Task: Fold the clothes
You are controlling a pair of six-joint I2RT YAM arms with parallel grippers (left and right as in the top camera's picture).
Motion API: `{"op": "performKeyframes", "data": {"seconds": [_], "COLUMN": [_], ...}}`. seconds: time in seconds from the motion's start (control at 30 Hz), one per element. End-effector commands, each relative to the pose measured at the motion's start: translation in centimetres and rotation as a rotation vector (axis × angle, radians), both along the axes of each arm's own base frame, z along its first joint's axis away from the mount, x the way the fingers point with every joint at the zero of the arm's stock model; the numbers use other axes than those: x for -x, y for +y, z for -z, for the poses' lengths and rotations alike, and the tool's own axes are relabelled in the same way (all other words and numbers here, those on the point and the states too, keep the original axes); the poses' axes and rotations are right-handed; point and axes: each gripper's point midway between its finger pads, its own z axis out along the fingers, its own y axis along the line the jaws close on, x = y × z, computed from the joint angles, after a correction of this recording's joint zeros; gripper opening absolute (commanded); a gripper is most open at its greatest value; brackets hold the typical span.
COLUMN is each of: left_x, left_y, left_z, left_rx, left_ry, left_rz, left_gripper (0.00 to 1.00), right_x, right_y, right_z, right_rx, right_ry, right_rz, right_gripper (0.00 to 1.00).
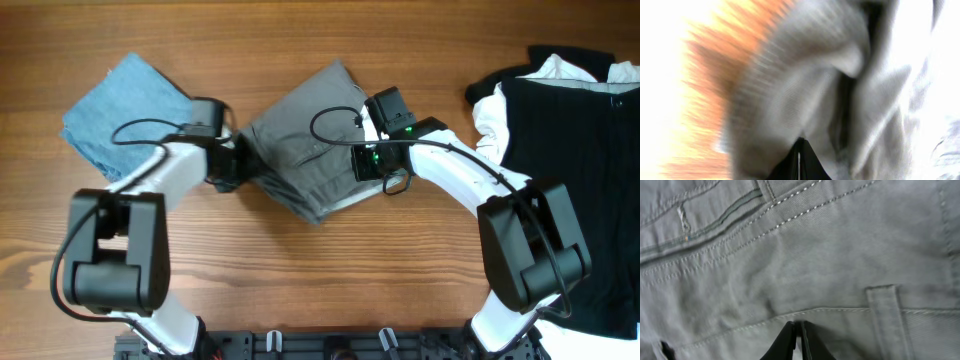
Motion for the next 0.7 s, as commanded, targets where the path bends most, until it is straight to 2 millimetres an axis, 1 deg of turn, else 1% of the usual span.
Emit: {"op": "performKeyframes", "data": {"seconds": [0.0,0.03,0.07,0.1,0.13,0.17,0.2,0.23,0.33,0.4,0.47,0.53,0.6,0.67], "left_x": [-1.4,-1.4,-1.4,-1.1,-0.8,-0.3,0.5,1.0,2.4,3.1,3.5,3.7,4.2,4.8], "left_y": [1.5,1.3,1.1,1.0,0.9,0.6,0.1,-0.3,-1.2,-1.3,-1.4,-1.6,-1.3,-1.3], "left_z": [-0.9,-1.6,-2.2,-2.8,-3.4,-4.0,-5.1,-5.8,-7.5,-8.2,-8.4,-8.2,-7.1,-5.9], "left_rx": [0.033,0.044,0.052,0.057,0.065,0.083,0.125,0.150,0.215,0.224,0.217,0.193,0.140,0.108], "left_ry": [-0.049,-0.052,-0.049,-0.039,-0.017,0.008,0.044,0.066,0.102,0.116,0.119,0.132,0.176,0.216], "left_rz": [0.074,0.108,0.141,0.165,0.168,0.170,0.175,0.177,0.182,0.182,0.188,0.187,0.140,0.090], "left_gripper": [0.07,0.10,0.17,0.28,0.43,0.52,0.63,0.67,0.70,0.70,0.71,0.74,0.79,0.90], "right_x": [-0.3,-0.5,-0.6,-0.7,-0.8,-0.9,-1.0,-1.2,-2.1,-2.9,-3.7,-4.4,-4.4,-4.3], "right_y": [1.3,1.4,1.4,1.7,1.9,2.0,2.4,2.5,2.7,2.5,1.4,0.2,0.0,-0.1], "right_z": [-1.3,-1.4,-1.6,-1.7,-1.8,-2.0,-2.5,-2.9,-4.1,-4.4,-4.1,-3.6,-3.1,-2.0], "right_rx": [-0.057,-0.063,-0.067,-0.079,-0.090,-0.099,-0.117,-0.123,-0.134,-0.129,-0.087,-0.040,-0.030,-0.020], "right_ry": [-0.045,-0.052,-0.059,-0.065,-0.070,-0.078,-0.095,-0.110,-0.165,-0.198,-0.208,-0.205,-0.201,-0.177], "right_rz": [-0.085,-0.085,-0.086,-0.089,-0.093,-0.103,-0.127,-0.126,-0.122,-0.106,-0.026,0.055,0.048,0.051], "right_gripper": [0.09,0.09,0.09,0.09,0.09,0.09,0.10,0.11,0.13,0.13,0.12,0.12,0.12,0.12]}}
